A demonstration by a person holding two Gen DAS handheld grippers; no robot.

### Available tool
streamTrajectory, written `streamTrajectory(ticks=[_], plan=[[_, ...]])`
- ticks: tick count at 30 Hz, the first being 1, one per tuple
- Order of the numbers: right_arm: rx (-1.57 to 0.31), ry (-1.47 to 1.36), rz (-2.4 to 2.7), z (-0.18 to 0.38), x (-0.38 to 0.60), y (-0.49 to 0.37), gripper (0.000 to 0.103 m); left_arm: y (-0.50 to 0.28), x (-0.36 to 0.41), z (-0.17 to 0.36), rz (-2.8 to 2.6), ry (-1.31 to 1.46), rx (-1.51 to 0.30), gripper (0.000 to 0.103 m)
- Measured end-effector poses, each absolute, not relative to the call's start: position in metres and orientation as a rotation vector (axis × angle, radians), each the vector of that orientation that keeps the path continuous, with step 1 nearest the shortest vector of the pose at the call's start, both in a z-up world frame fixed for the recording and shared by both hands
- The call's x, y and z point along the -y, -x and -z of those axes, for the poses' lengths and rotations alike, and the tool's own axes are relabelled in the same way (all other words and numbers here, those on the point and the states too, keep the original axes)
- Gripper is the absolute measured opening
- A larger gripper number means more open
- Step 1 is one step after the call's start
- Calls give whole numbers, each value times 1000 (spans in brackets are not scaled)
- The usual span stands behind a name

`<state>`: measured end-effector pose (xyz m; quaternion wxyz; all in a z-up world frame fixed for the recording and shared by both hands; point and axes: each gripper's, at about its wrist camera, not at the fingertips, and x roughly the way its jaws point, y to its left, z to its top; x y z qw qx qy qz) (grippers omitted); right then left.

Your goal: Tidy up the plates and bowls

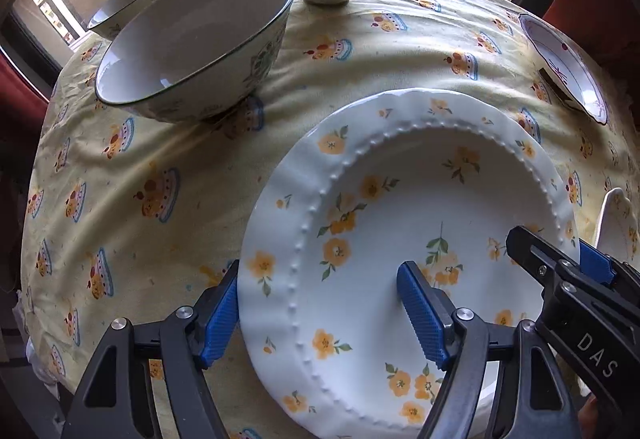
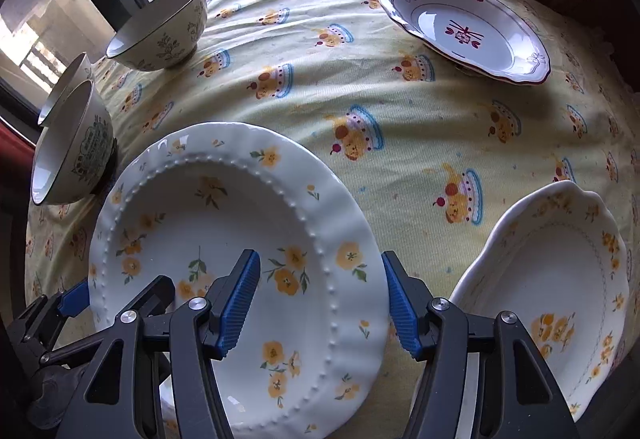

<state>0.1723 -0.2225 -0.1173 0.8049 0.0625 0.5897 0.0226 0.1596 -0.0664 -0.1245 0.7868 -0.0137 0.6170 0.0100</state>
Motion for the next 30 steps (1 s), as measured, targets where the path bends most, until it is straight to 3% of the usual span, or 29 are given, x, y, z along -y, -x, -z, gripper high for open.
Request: streamTrajectory(ticks=[6,9,13,16,30], plan=[[-1284,-130,-46,116,206,-149,64,-148,53,125,-16,39,-1331,72],[-1293,-62,2,120,201,-150,55,-147,52,124,-5,32,-1320,69],[-1282,-85,24,121,202,-149,56,-146,51,124,26,13,-1305,73],[-1264,-57,38,123,194,-151,64,-152,54,126,40,5,-1294,71],[-1245,-44,102,95,181,-126,64,-145,48,103,135,-11,-1277,71]])
